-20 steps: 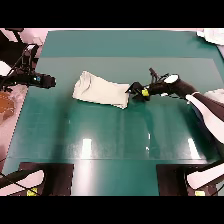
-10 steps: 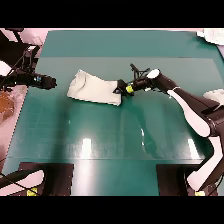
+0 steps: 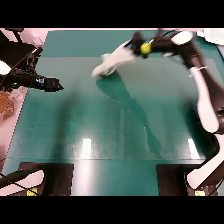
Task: Fold the shirts.
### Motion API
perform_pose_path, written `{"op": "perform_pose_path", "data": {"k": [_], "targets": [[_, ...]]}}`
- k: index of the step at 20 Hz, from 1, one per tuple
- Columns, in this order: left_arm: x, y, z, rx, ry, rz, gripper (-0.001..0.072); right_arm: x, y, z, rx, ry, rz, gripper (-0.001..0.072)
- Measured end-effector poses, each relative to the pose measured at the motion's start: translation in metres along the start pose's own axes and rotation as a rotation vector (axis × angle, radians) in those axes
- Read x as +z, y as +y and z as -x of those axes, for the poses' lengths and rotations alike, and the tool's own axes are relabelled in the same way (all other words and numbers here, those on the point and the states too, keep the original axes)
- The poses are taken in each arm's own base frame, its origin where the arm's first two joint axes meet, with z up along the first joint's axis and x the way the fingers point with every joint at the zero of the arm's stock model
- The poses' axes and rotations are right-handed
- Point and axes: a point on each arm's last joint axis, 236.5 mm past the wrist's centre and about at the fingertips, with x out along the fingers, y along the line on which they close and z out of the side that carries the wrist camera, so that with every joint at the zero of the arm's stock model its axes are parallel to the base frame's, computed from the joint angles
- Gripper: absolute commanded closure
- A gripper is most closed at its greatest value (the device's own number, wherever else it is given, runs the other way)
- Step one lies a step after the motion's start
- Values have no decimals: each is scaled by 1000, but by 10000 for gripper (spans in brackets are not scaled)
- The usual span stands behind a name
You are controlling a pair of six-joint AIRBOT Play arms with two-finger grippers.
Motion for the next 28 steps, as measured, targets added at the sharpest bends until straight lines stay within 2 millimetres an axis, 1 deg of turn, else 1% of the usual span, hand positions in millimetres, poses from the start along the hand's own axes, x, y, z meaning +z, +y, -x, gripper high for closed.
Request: {"op": "perform_pose_path", "data": {"k": [2, 3, 5, 8, 9, 10, 12, 14, 15, 17, 19, 22, 25, 26, 28], "targets": [[-1, -14, 0, -57, 6, 22, 683, 43, 1, 55, -12, -112, -22, 691], [-2, -21, 1, -87, 9, 32, 683, 63, 0, 87, -22, -172, -33, 691], [-3, -32, 2, -136, 14, 49, 683, 94, -2, 154, -45, -284, -40, 691], [-3, -49, 5, -208, 20, 72, 683, 124, -15, 253, -107, -433, -53, 691], [-3, -54, 6, -230, 21, 78, 683, 129, -22, 287, -132, -478, -62, 691], [-2, -59, 7, -251, 21, 85, 683, 131, -31, 315, -161, -505, -78, 691], [-1, -67, 10, -287, 18, 96, 683, 123, -54, 367, -222, -529, -127, 691], [1, -75, 12, -321, 11, 107, 683, 107, -72, 411, -275, -531, -177, 691], [2, -78, 13, -337, 12, 112, 683, 98, -78, 430, -300, -531, -196, 691], [4, -84, 15, -363, 4, 120, 683, 77, -82, 467, -355, -544, -225, 691], [6, -88, 17, -382, 0, 126, 683, 50, -90, 502, -448, -550, -265, 691], [7, -92, 19, -399, -3, 131, 683, 4, -101, 548, -604, -554, -348, 691], [5, -95, 19, -411, 5, 130, 683, -31, -105, 592, -720, -615, -427, 690], [4, -96, 20, -416, 10, 129, 683, -42, -109, 606, -756, -635, -462, 691], [1, -98, 21, -425, 23, 126, 683, -61, -120, 625, -798, -663, -533, 691]]}}
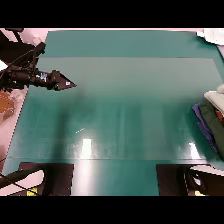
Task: Fold the shirts.
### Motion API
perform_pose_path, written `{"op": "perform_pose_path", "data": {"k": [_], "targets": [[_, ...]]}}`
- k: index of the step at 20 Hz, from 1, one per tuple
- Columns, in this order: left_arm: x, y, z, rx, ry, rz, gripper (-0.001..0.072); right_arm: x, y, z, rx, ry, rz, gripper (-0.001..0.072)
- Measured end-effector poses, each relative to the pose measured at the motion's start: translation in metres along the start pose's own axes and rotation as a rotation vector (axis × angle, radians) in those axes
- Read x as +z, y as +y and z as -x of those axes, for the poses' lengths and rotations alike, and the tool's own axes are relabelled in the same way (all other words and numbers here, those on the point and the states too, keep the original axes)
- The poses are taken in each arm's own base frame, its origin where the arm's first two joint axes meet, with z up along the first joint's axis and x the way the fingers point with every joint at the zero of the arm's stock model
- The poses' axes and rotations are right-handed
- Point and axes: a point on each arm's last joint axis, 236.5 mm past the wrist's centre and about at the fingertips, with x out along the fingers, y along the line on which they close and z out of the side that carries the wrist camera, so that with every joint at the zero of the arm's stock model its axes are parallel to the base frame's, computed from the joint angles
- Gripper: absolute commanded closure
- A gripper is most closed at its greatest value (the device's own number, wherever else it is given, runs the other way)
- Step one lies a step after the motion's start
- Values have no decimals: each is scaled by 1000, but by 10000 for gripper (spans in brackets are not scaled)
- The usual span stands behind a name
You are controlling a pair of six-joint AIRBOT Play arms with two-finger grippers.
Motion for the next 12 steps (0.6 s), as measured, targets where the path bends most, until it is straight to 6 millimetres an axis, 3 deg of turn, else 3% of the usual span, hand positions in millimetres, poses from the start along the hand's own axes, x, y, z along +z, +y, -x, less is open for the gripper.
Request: {"op": "perform_pose_path", "data": {"k": [6, 12], "targets": [[-8, -5, 0, -19, 36, 0, 683, -30, -83, -17, -122, 101, -211, 689], [-14, -7, 0, -28, 58, 0, 683, -60, -137, -42, -167, 179, -379, 681]]}}
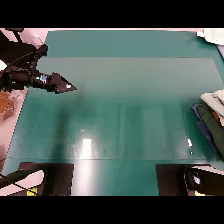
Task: Fold the shirts.
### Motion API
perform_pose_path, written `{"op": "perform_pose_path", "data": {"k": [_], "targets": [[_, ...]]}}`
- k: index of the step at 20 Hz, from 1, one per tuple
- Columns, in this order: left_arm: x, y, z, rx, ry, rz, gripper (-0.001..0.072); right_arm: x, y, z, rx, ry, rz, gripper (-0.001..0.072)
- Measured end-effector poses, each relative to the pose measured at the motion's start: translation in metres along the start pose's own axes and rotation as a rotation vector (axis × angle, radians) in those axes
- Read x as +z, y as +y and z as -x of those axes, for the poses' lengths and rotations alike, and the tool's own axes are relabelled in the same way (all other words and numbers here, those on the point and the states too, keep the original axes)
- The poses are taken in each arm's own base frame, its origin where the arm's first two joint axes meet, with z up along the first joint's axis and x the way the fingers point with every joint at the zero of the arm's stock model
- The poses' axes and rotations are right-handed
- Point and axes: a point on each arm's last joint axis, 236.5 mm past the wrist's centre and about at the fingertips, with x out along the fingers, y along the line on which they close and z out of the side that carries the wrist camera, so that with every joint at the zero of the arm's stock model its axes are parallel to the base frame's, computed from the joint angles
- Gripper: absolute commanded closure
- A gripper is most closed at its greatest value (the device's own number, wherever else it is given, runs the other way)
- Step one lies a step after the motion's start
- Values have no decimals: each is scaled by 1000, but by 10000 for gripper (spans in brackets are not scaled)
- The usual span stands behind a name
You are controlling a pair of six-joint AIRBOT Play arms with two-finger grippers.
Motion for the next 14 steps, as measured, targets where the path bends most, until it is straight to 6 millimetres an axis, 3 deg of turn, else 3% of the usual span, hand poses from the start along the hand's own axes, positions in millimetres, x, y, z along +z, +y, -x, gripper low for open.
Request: {"op": "perform_pose_path", "data": {"k": [1, 3, 6, 10, 13, 14], "targets": [[0, 0, 0, 0, 0, 0, 683, 0, -4, -2, 0, 1, -14, 599], [0, 0, 0, 0, 0, 0, 683, 2, -11, -6, -8, -2, -33, 327], [0, 0, 0, 1, -2, 0, 683, 4, -14, -5, -15, -11, -42, 135], [2, 1, 0, 3, -7, -6, 683, 14, -11, 20, -61, -84, -26, 11], [4, -4, 0, -15, -15, -22, 683, 24, 1, 61, -108, -202, 7, 15], [5, -7, 0, -28, -21, -27, 683, 27, 10, 78, -112, -254, 23, 86]]}}
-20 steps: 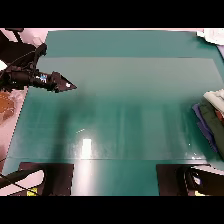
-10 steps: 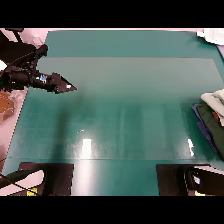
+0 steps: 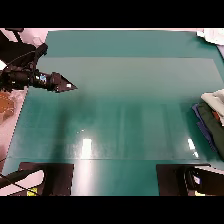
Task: Fold the shirts.
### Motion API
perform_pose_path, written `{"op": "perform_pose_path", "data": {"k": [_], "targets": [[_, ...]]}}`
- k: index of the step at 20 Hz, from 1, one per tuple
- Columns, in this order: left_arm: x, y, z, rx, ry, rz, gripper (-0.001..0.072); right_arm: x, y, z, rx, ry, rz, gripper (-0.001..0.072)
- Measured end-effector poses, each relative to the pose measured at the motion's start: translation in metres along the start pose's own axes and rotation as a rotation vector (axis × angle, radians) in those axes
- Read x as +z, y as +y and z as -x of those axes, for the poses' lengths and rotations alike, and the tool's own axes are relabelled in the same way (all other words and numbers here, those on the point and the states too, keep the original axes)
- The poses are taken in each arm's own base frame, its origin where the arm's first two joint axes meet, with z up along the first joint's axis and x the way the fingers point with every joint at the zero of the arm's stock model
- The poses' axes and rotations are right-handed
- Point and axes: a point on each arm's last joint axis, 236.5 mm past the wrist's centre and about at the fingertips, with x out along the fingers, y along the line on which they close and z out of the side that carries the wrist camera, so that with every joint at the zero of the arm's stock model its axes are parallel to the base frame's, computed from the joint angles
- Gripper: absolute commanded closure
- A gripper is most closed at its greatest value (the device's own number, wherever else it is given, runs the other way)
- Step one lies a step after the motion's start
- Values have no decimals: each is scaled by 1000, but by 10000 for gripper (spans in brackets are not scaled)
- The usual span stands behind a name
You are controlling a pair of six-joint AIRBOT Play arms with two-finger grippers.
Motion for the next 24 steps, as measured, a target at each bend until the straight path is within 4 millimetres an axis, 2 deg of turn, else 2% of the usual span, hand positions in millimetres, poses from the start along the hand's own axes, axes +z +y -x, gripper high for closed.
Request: {"op": "perform_pose_path", "data": {"k": [1, 2, 4, 5, 7, 8, 10, 13, 15, 17, 19, 21, 24], "targets": [[2, -4, 0, -16, -9, -5, 684, 8, 11, 15, 5, -54, 28, 346], [5, -9, 0, -38, -21, -13, 684, 14, 26, 27, 25, -96, 63, 665], [13, -18, 2, -74, -53, -32, 685, 12, 76, 43, 131, -135, 195, 689], [17, -23, 3, -85, -68, -45, 686, 2, 106, 45, 208, -121, 273, 690], [27, -31, 8, -92, -107, -74, 686, -38, 166, 38, 371, -20, 425, 690], [34, -37, 12, -92, -134, -97, 686, -65, 192, 33, 440, 50, 509, 691], [48, -52, 23, -88, -183, -152, 686, -134, 237, 21, 558, 205, 712, 691], [67, -77, 43, -57, -231, -242, 686, -251, 281, 11, 685, 402, 1072, 690], [77, -90, 57, -14, -251, -291, 686, -325, 295, 4, 723, 500, 1312, 689], [80, -97, 66, 21, -253, -331, 685, -390, 300, -5, 737, 566, 1528, 689], [79, -99, 68, 59, -237, -367, 683, -444, 302, -16, 744, 616, 1678, 689], [70, -102, 62, 86, -191, -421, 683, -486, 299, -26, 744, 663, 1777, 689], [61, -108, 53, 95, -147, -484, 682, -522, 288, -33, 743, 721, 1844, 689]]}}
